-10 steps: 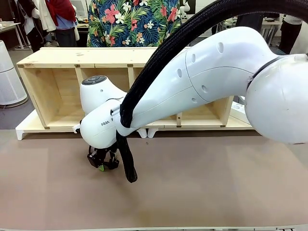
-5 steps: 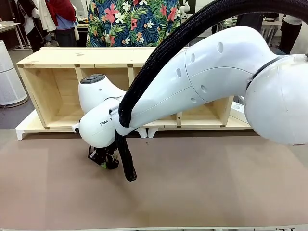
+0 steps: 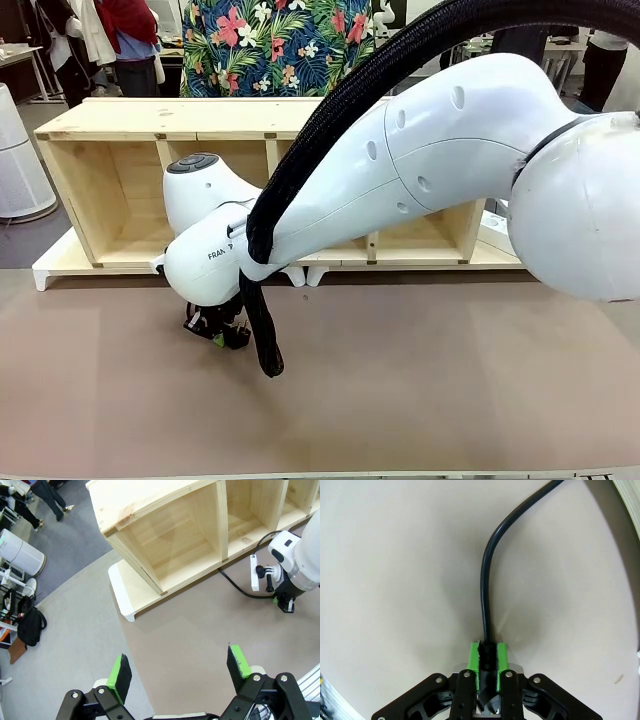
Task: Perform cable management.
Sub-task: When the cord part of the Power Cable appears at the lower middle area of the table and stops, grasp the cord part of the Power Cable, then pull the grasped Power Cable to the location of the Power Strip.
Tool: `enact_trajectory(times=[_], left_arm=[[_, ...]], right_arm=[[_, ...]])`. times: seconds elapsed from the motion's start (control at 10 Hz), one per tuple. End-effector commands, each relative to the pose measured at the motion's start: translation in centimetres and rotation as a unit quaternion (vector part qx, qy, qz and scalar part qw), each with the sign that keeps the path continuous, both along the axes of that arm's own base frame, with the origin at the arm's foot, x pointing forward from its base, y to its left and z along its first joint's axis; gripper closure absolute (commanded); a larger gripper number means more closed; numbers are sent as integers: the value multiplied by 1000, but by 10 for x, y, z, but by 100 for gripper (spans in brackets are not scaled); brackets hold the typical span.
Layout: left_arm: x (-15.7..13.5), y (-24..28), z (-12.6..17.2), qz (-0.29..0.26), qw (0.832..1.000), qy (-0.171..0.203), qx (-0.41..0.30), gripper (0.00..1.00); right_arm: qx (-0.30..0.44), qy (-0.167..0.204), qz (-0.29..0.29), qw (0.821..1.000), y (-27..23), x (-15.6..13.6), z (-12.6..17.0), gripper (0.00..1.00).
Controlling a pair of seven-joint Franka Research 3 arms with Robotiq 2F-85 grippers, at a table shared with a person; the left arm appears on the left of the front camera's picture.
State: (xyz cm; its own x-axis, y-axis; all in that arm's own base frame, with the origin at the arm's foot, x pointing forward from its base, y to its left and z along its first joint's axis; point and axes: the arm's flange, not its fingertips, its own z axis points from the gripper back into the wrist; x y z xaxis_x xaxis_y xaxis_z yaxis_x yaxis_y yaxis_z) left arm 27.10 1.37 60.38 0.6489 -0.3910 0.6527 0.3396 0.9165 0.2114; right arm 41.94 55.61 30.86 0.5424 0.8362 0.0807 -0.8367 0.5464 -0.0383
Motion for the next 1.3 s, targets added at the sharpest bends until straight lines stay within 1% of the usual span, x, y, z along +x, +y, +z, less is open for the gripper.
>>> enact_trajectory(times=[0.0, 0.1, 1.2], left_arm=[[0, 0, 0, 4, 1000, -2, -5, 0], [0, 0, 0, 4, 1000, -2, -5, 0], [0, 0, 0, 4, 1000, -2, -5, 0]], right_arm=[[-3, -19, -9, 1000, 1, 0, 0, 100], [0, 0, 0, 1000, 0, 0, 0, 100], [0, 0, 0, 1000, 0, 0, 0, 100]])
